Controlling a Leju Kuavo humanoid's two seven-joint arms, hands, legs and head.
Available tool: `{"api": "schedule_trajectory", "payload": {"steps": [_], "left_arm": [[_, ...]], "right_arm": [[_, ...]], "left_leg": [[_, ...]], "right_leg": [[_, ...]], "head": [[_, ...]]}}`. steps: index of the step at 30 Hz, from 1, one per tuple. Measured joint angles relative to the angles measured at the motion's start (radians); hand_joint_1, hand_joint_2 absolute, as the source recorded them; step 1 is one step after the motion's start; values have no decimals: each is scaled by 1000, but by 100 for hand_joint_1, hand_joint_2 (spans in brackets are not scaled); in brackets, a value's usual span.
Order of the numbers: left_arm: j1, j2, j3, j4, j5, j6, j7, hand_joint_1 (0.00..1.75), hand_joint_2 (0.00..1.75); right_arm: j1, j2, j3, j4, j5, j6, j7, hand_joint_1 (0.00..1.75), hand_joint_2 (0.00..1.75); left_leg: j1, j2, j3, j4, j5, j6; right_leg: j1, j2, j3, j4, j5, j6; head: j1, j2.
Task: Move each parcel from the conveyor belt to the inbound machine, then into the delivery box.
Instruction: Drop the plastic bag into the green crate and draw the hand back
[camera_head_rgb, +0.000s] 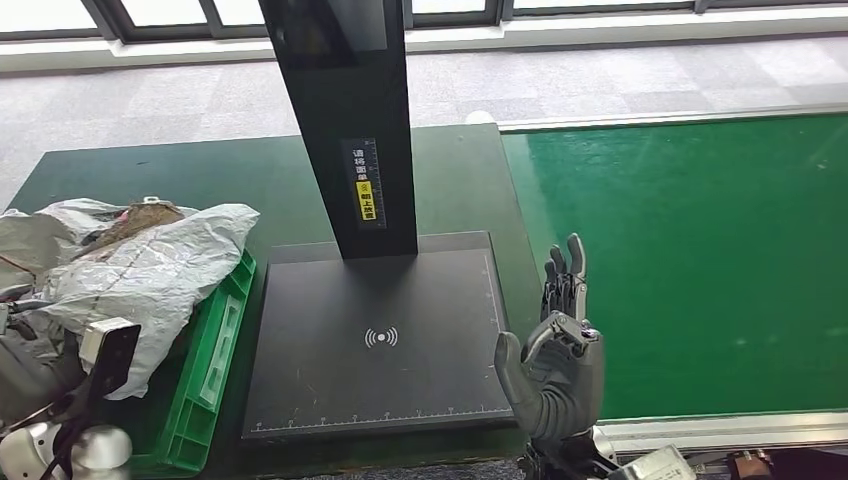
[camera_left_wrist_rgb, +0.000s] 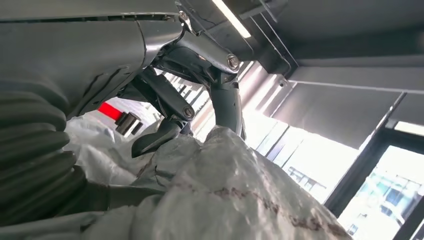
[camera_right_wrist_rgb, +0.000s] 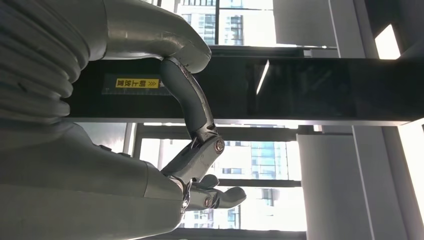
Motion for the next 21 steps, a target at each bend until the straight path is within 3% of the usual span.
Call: {"api": "schedule_trajectory", "payload": {"steps": [7, 21], "left_arm": [[-23, 29, 32, -56, 1, 0, -33, 175, 175], [-30, 113, 50, -42, -14, 0, 2, 175, 175]], "right_arm": [[2, 0, 0, 0, 4, -14, 0, 0, 175], [3, -1, -1, -9, 8, -20, 0, 0, 175]], "left_leg": [[0, 0, 0, 0, 0, 0], [0, 0, 0, 0, 0, 0]], "right_leg": [[0, 0, 0, 0, 0, 0], [0, 0, 0, 0, 0, 0]], "head": [[0, 0], [0, 0]]}}
